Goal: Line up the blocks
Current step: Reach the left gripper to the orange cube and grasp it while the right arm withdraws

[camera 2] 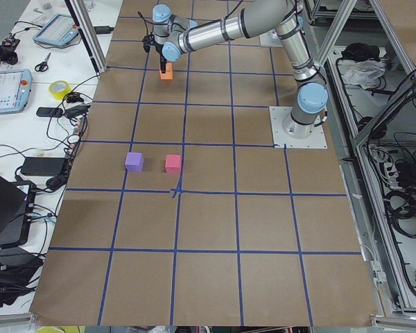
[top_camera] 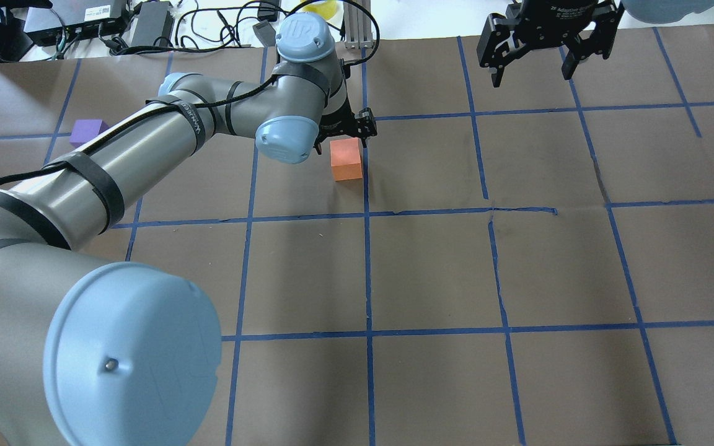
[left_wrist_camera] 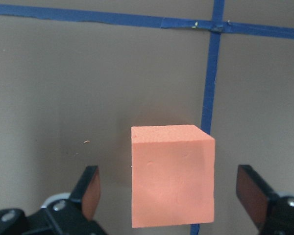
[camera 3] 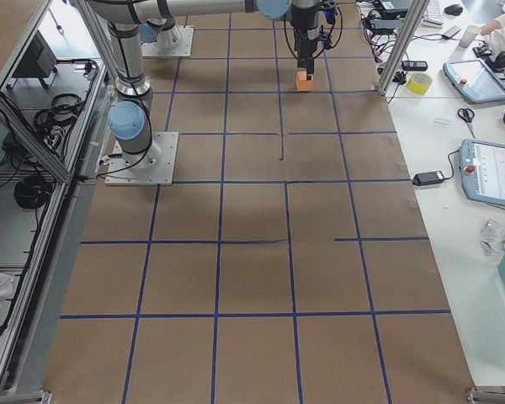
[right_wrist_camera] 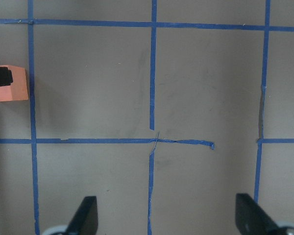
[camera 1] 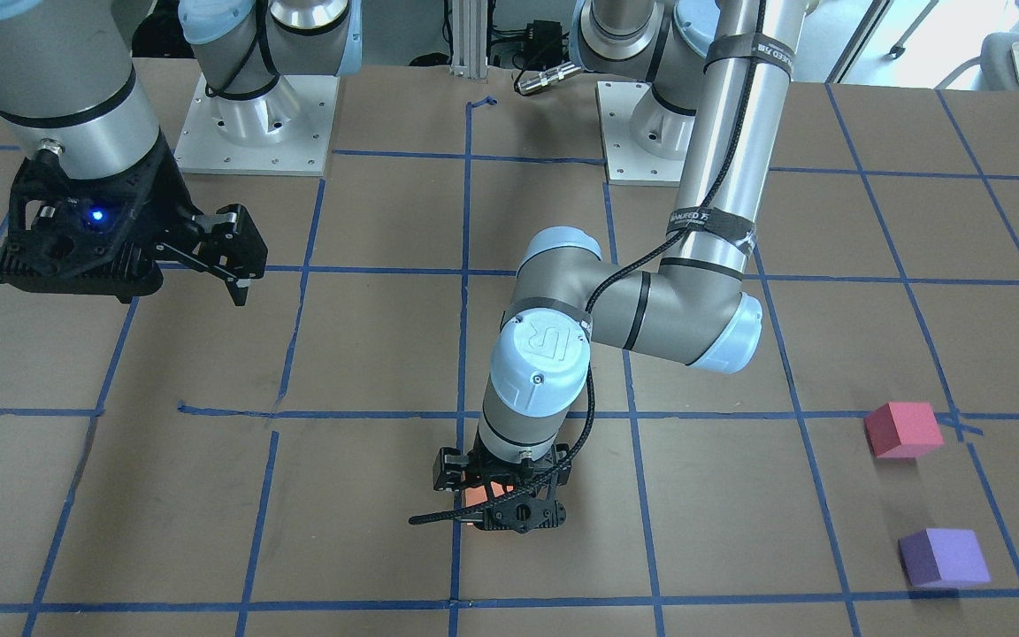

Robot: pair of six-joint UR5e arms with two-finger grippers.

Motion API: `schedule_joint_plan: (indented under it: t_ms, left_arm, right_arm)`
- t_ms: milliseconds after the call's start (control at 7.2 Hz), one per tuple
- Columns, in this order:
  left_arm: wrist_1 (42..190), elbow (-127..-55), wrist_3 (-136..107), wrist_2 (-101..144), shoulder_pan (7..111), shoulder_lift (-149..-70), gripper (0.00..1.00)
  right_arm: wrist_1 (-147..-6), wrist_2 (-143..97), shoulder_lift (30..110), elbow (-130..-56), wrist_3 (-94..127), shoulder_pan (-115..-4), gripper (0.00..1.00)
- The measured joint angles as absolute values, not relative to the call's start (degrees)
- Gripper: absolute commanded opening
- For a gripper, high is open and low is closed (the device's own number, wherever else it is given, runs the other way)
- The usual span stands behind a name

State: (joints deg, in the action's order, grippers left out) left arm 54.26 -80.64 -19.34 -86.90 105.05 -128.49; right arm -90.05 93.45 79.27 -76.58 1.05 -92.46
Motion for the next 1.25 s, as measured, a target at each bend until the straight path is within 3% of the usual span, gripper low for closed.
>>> schedule_joint_plan:
  t_ms: [417, 556, 694, 833, 972, 1250]
  left_arm:
    - [54.0, -80.6, -19.6, -86.9, 106.2, -130.3, 0.99]
    - [53.9, -80.6, -19.2, -87.1, 106.3, -130.5, 0.88]
    - [53.9, -80.7, -18.9, -87.2, 106.4, -130.6, 0.64]
    - [54.0, -80.7, -18.6, -88.0, 106.6, -130.6, 0.11]
    - [54.3, -80.8, -18.8, -89.6, 106.9, -130.6, 0.00]
    - [54.6, -80.8, -18.4, -91.3, 107.4, -130.3, 0.00]
  right_arm:
    - [-90.2, 93.6, 79.1, -76.8, 1.1, -92.5, 1.00]
    - [-90.3, 93.6, 79.0, -76.8, 1.1, -92.5, 1.00]
    - [-90.3, 93.3, 79.0, -76.8, 1.1, -92.4, 1.00]
    - [-90.2, 92.9, 79.2, -76.9, 1.1, -92.4, 1.00]
    - [-90.2, 92.6, 79.4, -77.0, 1.0, -92.4, 1.00]
    - [-90.2, 92.5, 79.7, -77.2, 0.7, -92.4, 1.00]
